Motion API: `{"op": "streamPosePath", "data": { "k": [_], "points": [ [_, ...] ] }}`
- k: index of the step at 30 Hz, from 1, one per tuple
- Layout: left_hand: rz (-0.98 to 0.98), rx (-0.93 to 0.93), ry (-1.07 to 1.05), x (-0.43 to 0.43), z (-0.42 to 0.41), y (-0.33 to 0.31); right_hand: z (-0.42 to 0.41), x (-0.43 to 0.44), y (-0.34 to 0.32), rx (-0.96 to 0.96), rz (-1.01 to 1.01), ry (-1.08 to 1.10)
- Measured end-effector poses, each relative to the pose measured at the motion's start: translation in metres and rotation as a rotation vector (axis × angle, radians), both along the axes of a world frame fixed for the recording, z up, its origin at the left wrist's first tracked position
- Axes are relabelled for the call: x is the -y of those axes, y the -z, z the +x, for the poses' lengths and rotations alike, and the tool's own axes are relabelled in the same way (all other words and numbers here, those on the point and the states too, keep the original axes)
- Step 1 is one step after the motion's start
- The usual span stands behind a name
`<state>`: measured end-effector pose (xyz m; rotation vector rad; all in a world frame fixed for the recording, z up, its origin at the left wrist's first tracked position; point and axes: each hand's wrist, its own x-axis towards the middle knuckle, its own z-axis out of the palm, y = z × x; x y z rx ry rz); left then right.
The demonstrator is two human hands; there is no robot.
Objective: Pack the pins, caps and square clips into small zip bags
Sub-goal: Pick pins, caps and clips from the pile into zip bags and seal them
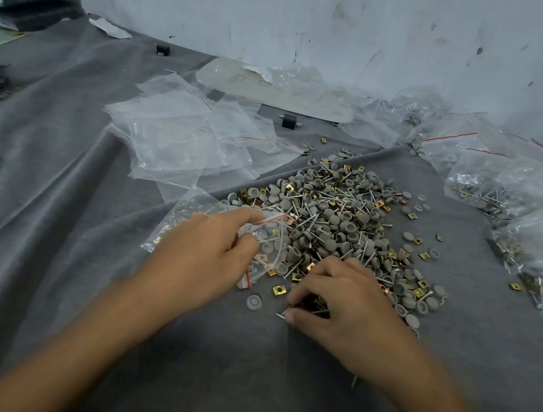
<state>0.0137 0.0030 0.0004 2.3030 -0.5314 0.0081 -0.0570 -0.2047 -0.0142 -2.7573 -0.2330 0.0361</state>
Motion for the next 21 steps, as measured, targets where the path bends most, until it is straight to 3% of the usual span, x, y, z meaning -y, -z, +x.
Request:
{"op": "streamPosePath", "data": {
  "k": [14, 21],
  "points": [
    [0.015, -0.009, 0.017, 0.002, 0.0, 0.0, -0.002, -0.001, 0.001, -0.022, -0.06, -0.015],
    [0.015, 0.002, 0.017, 0.002, 0.0, 0.002, 0.003, -0.006, 0.0, 0.136, 0.334, 0.093]
  ]
}}
